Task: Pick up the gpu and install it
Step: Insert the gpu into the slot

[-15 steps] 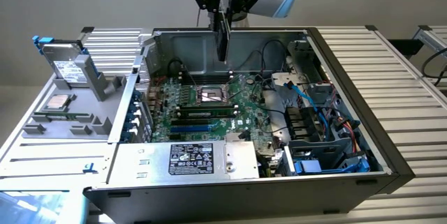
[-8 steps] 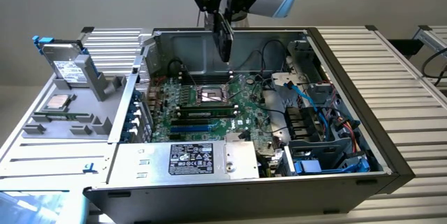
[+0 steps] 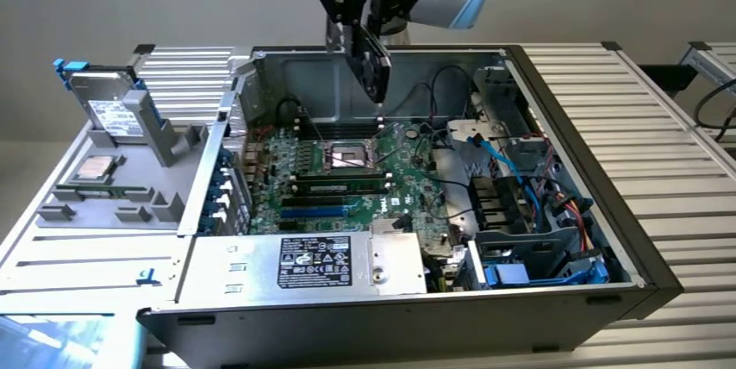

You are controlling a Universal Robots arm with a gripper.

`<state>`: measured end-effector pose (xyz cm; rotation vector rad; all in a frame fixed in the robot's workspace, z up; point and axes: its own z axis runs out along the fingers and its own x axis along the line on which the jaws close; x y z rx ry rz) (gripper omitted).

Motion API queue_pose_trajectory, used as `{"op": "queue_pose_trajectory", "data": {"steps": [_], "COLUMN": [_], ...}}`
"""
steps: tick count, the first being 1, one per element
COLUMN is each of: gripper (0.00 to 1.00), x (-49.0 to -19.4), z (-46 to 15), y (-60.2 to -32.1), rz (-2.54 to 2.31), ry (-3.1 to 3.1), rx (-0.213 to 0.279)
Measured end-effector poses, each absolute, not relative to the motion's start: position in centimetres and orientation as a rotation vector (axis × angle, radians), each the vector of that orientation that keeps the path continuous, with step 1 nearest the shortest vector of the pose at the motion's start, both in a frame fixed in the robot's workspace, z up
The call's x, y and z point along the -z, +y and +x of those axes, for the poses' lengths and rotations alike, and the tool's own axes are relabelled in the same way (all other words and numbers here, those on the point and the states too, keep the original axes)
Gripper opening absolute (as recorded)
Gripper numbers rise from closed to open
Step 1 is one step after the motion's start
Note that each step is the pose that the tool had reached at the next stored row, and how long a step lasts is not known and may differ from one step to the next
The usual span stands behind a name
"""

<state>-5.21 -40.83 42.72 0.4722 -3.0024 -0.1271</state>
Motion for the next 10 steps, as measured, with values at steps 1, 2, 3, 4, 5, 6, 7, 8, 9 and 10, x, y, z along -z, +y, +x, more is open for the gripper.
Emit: {"op": "queue_pose_trajectory", "data": {"steps": [1, 2, 3, 4, 5, 6, 7, 8, 9, 10], "gripper": [0.28, 0.28, 0.28, 0.28, 0.28, 0.28, 0.28, 0.28, 0.28, 0.28], "x": [-42.72, -42.71, -42.71, -42.70, -42.70, -42.70, -42.70, -42.69, -42.69, -42.69], "z": [-5.21, -5.21, -5.21, -5.21, -5.20, -5.20, -5.21, -5.21, -5.21, -5.21], "y": [-40.83, -40.83, -40.83, -40.84, -40.84, -40.84, -40.83, -40.83, -40.83, -40.83], "rz": [0.501, 0.528, 0.555, 0.582, 0.609, 0.637, 0.663, 0.690, 0.716, 0.743], "ry": [-2.997, -2.992, -2.986, -2.981, -2.976, -2.970, -2.964, -2.958, -2.952, -2.945], "rx": [0.126, 0.124, 0.123, 0.121, 0.120, 0.118, 0.116, 0.115, 0.113, 0.112]}}
